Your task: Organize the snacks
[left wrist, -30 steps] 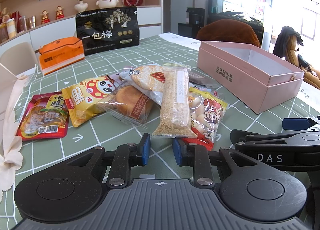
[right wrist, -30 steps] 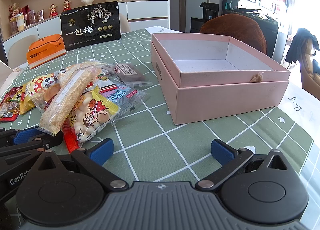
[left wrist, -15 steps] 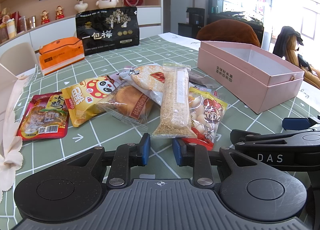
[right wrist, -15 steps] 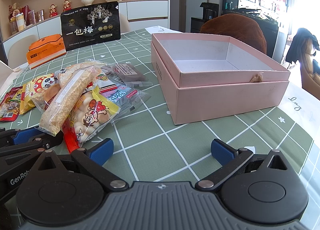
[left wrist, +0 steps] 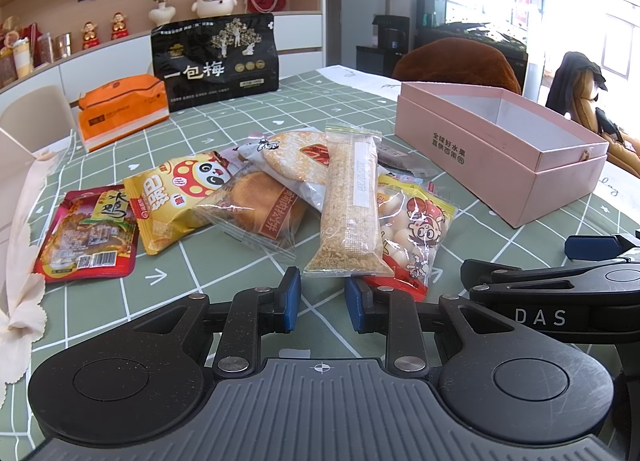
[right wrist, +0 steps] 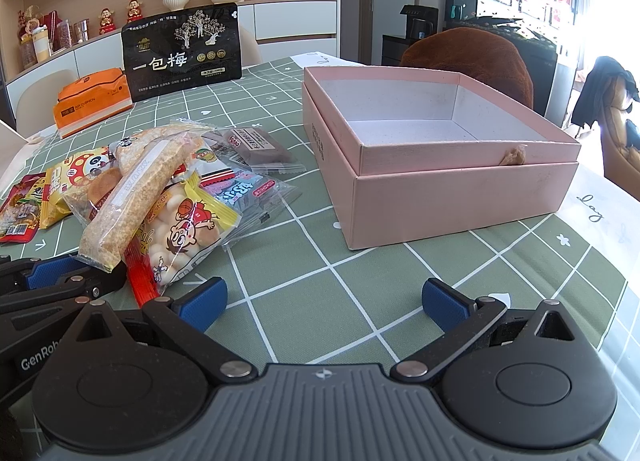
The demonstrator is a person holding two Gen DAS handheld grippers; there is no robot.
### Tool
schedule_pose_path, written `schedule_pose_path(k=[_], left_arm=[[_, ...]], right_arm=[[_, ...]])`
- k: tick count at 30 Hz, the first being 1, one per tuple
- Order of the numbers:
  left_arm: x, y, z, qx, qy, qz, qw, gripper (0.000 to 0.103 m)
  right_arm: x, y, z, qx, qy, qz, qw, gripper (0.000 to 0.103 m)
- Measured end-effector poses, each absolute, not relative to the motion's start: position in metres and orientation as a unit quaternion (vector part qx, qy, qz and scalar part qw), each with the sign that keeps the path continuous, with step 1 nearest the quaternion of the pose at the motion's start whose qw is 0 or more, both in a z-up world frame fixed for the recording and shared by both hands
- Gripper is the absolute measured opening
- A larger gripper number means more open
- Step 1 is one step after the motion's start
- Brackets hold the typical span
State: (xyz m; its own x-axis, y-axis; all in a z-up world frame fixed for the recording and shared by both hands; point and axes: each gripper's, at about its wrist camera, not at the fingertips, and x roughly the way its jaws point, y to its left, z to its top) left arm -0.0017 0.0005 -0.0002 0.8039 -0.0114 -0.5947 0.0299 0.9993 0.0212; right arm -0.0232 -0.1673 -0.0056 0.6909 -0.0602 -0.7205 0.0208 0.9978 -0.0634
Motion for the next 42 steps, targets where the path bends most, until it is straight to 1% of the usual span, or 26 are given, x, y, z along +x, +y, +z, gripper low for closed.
schedule_pose_path(k=[14,19,21,24,26,32,33,34,35,38,42], left_arm=[[-0.002,0.001,0.001,0.016,0.313,-0.011,0.950,0.030],[-0.001,-0.003,0.001,0.030,0.312,-0.005,0.950,0.030],[-0.002,-0.003,0.001,0.029,0.312,-0.008,0.950,0.029],[0.000,0.003,0.008,0.008,0.333,-0.027,0.942,0.029],[0.001,0.009,0.016,-0.018,0.342,-0.046,0.938,0.029],[0.001,0.023,0.048,-0.038,0.329,-0.061,0.942,0.030],[0.001,0.026,0.054,-0.044,0.326,-0.065,0.942,0.030],[0.002,0.031,0.061,-0.052,0.325,-0.069,0.942,0.030],[0.002,0.034,0.065,-0.056,0.326,-0.069,0.941,0.030],[-0.001,0.046,0.074,-0.063,0.323,-0.053,0.943,0.029],[0.000,0.060,0.071,-0.079,0.335,-0.039,0.938,0.029]], right_arm=[[-0.023,-0.167,-0.006,-0.025,0.393,-0.022,0.919,0.103],[-0.024,-0.167,-0.005,-0.024,0.393,-0.022,0.919,0.103],[-0.021,-0.169,-0.002,-0.027,0.413,-0.013,0.910,0.103],[-0.012,-0.175,0.005,-0.043,0.462,0.033,0.885,0.103],[-0.008,-0.178,0.008,-0.044,0.478,0.044,0.876,0.103],[0.003,-0.178,0.011,-0.059,0.515,0.055,0.853,0.103],[0.009,-0.179,0.012,-0.064,0.528,0.071,0.844,0.100],[0.013,-0.180,0.015,-0.064,0.532,0.076,0.841,0.093],[0.018,-0.182,0.018,-0.063,0.527,0.071,0.845,0.090],[0.029,-0.191,0.032,-0.034,0.496,0.068,0.865,0.090],[0.053,-0.191,0.034,0.010,0.494,0.080,0.866,0.090]])
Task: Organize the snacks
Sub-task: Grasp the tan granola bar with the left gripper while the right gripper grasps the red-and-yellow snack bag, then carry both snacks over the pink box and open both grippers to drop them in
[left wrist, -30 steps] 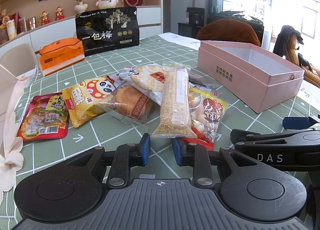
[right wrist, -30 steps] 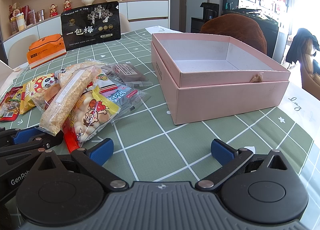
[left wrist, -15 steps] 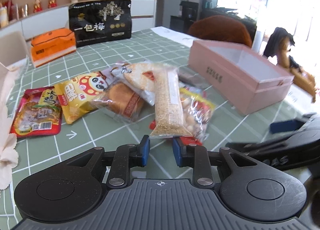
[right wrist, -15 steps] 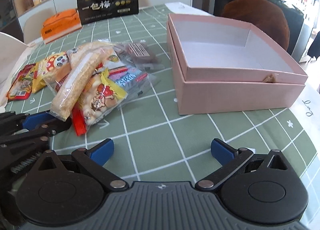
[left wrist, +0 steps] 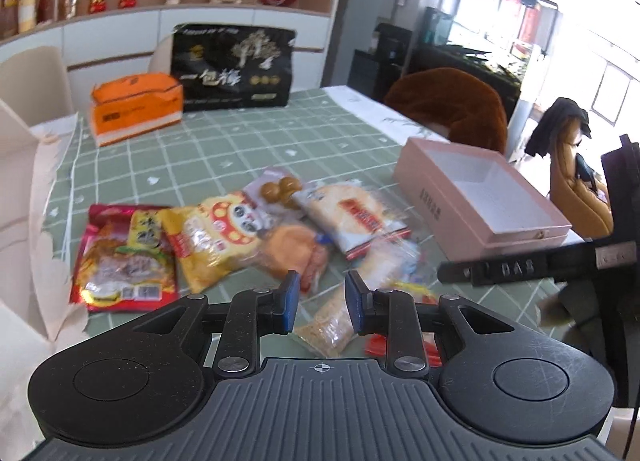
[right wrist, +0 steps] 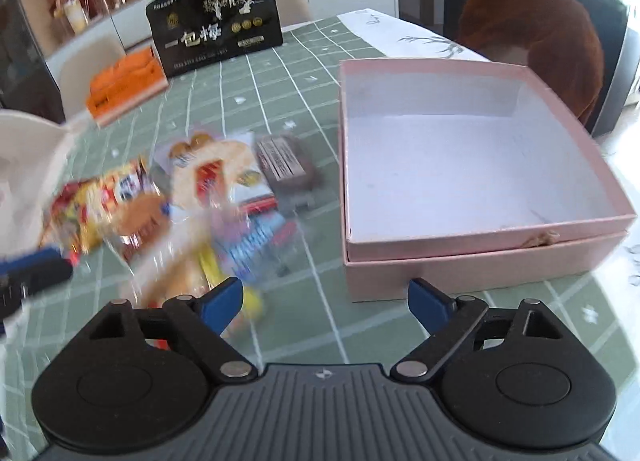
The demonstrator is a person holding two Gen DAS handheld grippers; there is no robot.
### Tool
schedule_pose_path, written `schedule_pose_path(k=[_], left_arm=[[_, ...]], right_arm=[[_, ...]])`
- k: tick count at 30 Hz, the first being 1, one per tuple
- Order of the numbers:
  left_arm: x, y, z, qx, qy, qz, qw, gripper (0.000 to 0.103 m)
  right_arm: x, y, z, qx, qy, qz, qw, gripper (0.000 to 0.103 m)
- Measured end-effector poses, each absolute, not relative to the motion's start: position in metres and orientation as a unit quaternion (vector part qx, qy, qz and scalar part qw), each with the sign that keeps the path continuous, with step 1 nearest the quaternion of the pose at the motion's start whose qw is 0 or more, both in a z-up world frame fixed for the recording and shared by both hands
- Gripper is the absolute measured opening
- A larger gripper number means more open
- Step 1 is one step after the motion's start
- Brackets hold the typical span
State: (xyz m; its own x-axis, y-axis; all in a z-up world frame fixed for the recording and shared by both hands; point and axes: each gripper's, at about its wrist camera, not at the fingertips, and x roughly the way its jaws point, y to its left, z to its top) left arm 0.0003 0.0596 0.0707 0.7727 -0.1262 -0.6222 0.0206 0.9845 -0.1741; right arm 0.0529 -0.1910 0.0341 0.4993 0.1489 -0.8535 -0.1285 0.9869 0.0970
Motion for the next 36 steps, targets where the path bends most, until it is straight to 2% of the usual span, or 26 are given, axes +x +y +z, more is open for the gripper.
schedule_pose_path(k=[5,7,14,16,18,22,25,30,33,35,36], left_arm=[[0.003,0.066,0.067,-0.074,0.344,-0.032,0.935,0.029],[0.007,0.062,0.067,-0.066,0.346,-0.044,0.935,0.029],[0.037,0.018,0.042,0.041,0.383,-0.106,0.917,0.031],[0.042,0.010,0.037,0.071,0.387,-0.103,0.914,0.040],[0.049,0.005,0.032,0.083,0.396,-0.103,0.908,0.043],[0.063,0.009,0.026,0.057,0.424,-0.089,0.899,0.043],[0.055,0.021,0.035,0.010,0.435,-0.085,0.896,0.034],[0.023,0.038,0.043,-0.006,0.447,-0.070,0.892,0.033],[0.011,0.043,0.042,-0.009,0.458,-0.049,0.887,0.033],[0.005,0.047,0.043,-0.020,0.465,-0.043,0.884,0.033],[0.003,0.047,0.044,-0.025,0.466,-0.042,0.884,0.033]], right_arm=[[0.060,-0.163,0.024,0.010,0.511,0.123,0.851,0.090],[0.054,-0.148,0.018,-0.010,0.526,0.141,0.839,0.085],[0.014,-0.170,0.027,-0.059,0.514,0.104,0.849,0.083],[0.005,-0.184,0.030,-0.079,0.511,0.071,0.853,0.083],[-0.004,-0.196,0.032,-0.102,0.505,0.046,0.856,0.083],[-0.016,-0.206,0.040,-0.065,0.505,0.052,0.859,0.083],[-0.018,-0.192,0.044,-0.047,0.496,0.054,0.865,0.083],[-0.016,-0.150,0.043,-0.079,0.470,0.047,0.878,0.084],[-0.002,-0.125,0.032,-0.087,0.483,0.070,0.868,0.084],[0.012,-0.116,0.021,-0.068,0.507,0.093,0.854,0.082],[0.017,-0.114,0.018,-0.051,0.518,0.103,0.848,0.076]])
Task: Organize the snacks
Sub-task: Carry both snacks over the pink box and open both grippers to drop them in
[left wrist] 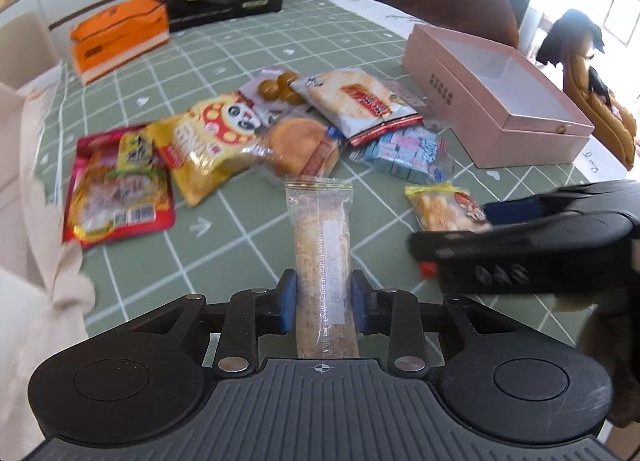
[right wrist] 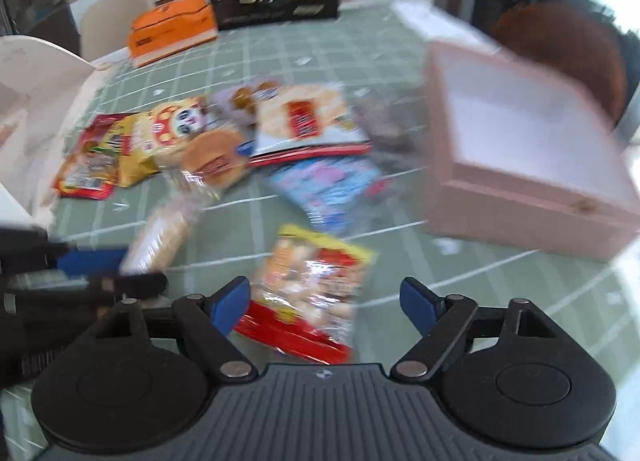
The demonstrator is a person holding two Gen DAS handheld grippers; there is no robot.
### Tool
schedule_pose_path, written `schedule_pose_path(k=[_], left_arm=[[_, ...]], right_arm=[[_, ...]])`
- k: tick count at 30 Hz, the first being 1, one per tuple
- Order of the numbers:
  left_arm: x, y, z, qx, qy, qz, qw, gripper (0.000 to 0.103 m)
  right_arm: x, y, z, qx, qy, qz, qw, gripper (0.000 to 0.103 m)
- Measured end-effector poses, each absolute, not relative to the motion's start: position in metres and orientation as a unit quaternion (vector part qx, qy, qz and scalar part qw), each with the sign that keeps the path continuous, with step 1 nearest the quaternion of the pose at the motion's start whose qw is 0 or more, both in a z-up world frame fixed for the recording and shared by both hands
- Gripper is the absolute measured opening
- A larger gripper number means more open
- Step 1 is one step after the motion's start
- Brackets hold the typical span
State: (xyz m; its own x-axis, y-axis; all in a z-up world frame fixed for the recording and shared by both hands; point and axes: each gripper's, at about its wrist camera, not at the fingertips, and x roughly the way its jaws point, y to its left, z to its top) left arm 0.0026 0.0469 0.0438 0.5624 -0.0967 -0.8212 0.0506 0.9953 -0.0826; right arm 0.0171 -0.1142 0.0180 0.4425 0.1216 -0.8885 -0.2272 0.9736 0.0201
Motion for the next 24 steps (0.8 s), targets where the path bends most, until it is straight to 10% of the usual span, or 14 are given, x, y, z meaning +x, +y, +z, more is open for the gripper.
schedule_pose_path(k=[6,17,24], left_arm=[[-0.005,0.025,0.061,-0.043,0.456,-0.082,0.885,0.033],[0.097,-0.096,0.182,-0.041,0.295,-0.238,0.925,0.033],[0.196,-0.122,0.136,-0.060,0.361,-0.190,0.911,0.033]], right_arm=[[0.011,-0.129,0.024,-0.028,0.536,0.120,0.835,0.057],[0.002,-0.263,0.145,-0.037,0.458,0.031,0.888,0.055],[0.075,-0.313,0.165,-0.021,0.405,0.008,0.914,0.055]])
